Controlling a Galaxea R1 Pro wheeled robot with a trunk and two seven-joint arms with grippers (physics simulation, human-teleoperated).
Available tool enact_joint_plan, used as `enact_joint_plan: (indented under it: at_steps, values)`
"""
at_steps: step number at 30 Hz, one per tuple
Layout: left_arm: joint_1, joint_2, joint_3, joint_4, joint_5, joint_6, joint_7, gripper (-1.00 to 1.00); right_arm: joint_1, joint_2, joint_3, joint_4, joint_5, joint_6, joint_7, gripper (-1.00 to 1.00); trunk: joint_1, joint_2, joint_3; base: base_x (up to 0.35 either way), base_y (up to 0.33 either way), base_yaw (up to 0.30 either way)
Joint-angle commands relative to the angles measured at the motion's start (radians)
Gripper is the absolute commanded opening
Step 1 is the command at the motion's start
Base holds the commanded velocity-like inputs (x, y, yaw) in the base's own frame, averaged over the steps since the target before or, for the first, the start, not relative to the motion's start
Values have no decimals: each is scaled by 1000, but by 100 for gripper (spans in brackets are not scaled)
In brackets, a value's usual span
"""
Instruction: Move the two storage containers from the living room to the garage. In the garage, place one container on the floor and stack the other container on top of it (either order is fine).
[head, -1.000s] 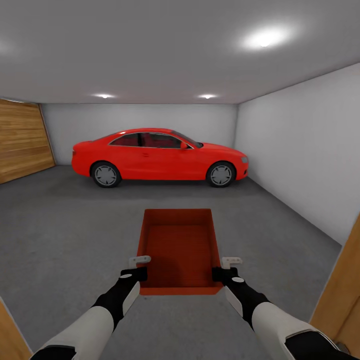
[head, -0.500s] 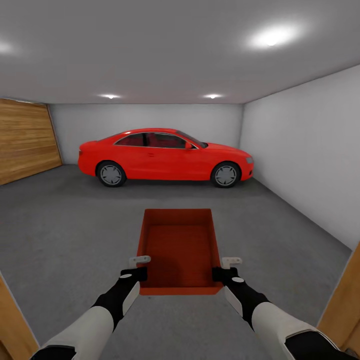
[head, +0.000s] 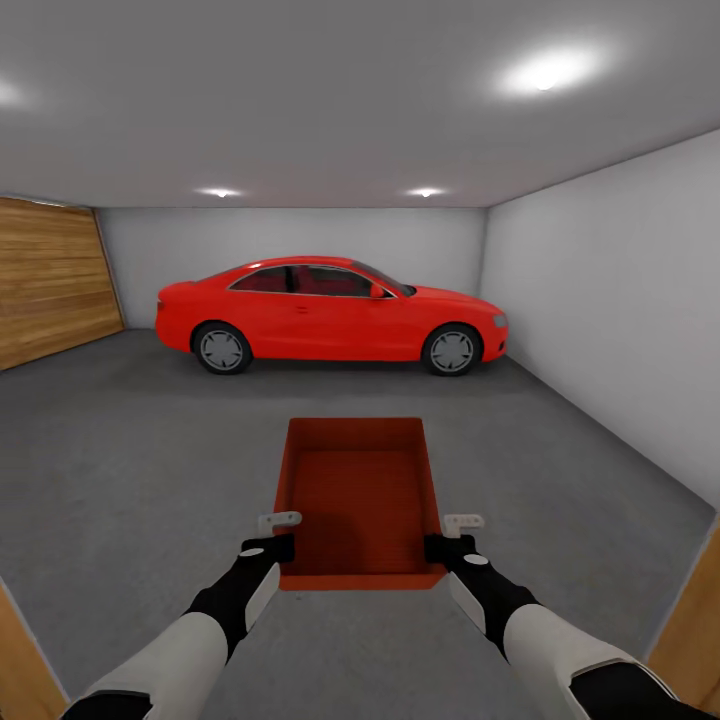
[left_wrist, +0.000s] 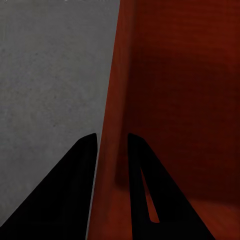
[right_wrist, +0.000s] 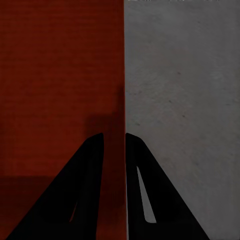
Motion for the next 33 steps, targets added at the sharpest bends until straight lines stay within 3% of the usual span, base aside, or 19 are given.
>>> enact_joint_plan:
  at_steps: [1, 33]
  values:
    - [-1, 36, 19, -6, -18, -1, 40, -100, 0, -5, -17, 3, -11, -4, -8, -100, 1, -1, 0, 251, 0, 0]
    - [-1, 36, 19, -6, -18, -1, 40, -100, 0, -5, -17, 3, -11, -4, -8, -100, 1, -1, 0, 316, 0, 0]
